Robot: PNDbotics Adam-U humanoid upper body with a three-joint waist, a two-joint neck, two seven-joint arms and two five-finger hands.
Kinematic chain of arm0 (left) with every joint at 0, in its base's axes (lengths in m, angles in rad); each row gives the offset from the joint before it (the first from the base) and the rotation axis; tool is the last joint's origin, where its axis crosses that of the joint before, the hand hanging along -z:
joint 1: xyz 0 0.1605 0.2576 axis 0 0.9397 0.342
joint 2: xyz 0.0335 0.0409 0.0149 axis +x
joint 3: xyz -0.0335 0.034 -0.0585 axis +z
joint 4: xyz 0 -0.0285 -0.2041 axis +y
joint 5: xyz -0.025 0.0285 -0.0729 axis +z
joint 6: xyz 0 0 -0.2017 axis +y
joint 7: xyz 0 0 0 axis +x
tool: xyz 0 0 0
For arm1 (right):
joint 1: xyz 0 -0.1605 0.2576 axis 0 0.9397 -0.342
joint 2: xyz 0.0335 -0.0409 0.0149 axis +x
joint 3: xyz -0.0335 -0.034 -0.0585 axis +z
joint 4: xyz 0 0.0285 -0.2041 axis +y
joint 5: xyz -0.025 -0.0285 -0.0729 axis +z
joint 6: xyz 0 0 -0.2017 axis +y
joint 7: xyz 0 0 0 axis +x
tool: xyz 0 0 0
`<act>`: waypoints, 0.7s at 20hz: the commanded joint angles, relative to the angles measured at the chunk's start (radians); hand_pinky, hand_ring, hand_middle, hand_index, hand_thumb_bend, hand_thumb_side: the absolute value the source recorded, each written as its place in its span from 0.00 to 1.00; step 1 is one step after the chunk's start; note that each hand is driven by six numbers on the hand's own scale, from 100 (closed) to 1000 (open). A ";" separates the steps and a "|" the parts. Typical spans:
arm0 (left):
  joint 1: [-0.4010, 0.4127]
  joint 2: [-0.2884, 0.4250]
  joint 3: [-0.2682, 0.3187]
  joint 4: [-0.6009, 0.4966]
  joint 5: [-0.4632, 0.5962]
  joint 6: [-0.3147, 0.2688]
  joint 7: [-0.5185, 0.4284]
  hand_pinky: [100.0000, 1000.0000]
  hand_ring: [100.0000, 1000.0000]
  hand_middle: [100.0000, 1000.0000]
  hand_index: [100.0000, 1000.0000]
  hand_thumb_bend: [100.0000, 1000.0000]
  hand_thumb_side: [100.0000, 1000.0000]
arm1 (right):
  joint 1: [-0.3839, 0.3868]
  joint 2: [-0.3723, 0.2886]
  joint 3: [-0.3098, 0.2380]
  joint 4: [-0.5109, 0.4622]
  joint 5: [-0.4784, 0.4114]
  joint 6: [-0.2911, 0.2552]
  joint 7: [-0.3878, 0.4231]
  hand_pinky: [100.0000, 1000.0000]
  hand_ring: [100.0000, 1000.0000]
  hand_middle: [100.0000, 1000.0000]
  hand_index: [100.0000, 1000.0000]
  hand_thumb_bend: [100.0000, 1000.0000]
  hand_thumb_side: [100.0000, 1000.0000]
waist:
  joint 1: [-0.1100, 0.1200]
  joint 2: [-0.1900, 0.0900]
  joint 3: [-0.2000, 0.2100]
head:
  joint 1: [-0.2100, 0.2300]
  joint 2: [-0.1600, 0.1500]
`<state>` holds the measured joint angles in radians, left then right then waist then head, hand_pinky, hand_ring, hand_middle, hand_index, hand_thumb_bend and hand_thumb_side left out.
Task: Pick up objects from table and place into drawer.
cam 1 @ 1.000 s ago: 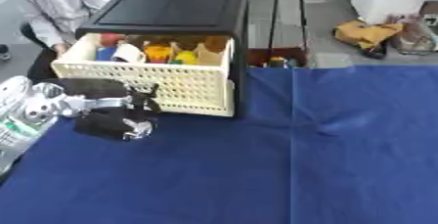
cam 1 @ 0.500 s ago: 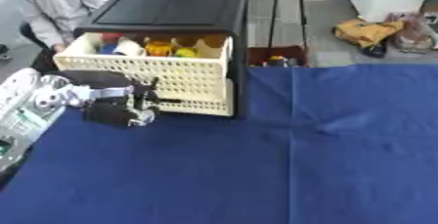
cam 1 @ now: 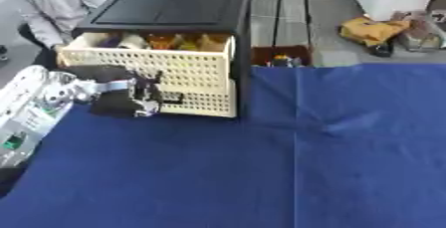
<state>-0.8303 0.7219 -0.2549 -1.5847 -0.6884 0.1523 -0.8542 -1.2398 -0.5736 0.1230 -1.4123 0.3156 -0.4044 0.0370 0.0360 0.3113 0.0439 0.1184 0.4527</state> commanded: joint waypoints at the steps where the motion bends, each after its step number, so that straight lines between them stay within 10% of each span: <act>1: -0.030 0.004 0.021 0.019 -0.010 0.002 0.021 0.25 0.38 0.55 0.92 0.00 1.00 | -0.015 -0.021 -0.011 -0.020 -0.002 0.001 0.005 0.75 0.66 0.52 0.76 0.00 0.92 | 0.002 -0.017 -0.002 | 0.008 -0.013; 14: -0.081 -0.048 0.040 0.111 -0.071 0.011 0.149 0.24 0.39 0.55 0.93 0.00 1.00 | -0.011 -0.020 -0.015 -0.024 -0.009 0.001 0.011 0.74 0.66 0.52 0.76 0.00 0.92 | 0.004 -0.012 -0.013 | 0.021 -0.017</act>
<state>-0.8855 0.6573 -0.2365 -1.4716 -0.7481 0.1630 -0.7243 -1.2344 -0.5737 0.1214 -1.4176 0.3145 -0.4024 0.0454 0.0386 0.3188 0.0309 0.1347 0.4453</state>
